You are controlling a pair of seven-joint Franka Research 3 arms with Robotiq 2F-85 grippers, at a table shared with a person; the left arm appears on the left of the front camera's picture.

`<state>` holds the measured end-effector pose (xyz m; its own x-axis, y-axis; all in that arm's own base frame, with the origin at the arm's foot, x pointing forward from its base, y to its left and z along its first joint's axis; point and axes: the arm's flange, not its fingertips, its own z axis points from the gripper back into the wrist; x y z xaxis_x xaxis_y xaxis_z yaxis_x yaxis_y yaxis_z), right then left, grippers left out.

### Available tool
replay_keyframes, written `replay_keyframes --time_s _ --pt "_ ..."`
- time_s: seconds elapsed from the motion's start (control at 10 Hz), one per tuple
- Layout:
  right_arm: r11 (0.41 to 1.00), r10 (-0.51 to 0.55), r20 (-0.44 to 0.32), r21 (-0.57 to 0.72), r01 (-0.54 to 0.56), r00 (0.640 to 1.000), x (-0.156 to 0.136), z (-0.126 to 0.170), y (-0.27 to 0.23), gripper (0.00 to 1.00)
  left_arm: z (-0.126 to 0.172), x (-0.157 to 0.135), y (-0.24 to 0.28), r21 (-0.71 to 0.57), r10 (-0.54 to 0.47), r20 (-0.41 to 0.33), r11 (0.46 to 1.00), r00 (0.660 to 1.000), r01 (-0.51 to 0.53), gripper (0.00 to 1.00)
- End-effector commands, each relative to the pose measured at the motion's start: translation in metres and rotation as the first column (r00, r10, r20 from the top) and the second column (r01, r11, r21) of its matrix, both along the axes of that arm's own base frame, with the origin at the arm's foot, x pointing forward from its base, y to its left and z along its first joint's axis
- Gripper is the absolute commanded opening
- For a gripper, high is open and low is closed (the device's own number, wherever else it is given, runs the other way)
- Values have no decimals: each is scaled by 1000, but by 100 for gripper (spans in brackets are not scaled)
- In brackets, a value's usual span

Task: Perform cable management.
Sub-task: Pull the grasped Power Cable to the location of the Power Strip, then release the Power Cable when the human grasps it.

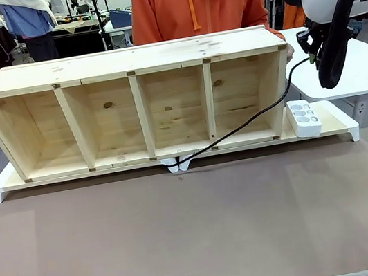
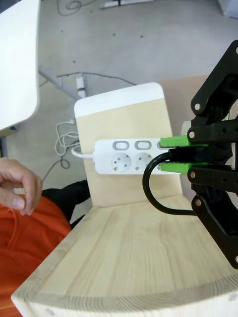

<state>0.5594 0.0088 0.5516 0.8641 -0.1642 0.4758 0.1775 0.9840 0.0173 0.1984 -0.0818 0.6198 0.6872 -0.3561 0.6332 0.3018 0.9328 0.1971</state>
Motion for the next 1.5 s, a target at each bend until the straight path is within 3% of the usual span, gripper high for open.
replay_keyframes --time_s 0.0,1.4 --pt "1000 -5 8 -26 5 1000 15 0 2 15 1 1 -1 -8 -10 6 1000 1000 10 100" --pt "1000 6 -17 3 -6 1000 12 -7 3 15 1 1 -1 -8 -10 6 1000 1000 10 100"
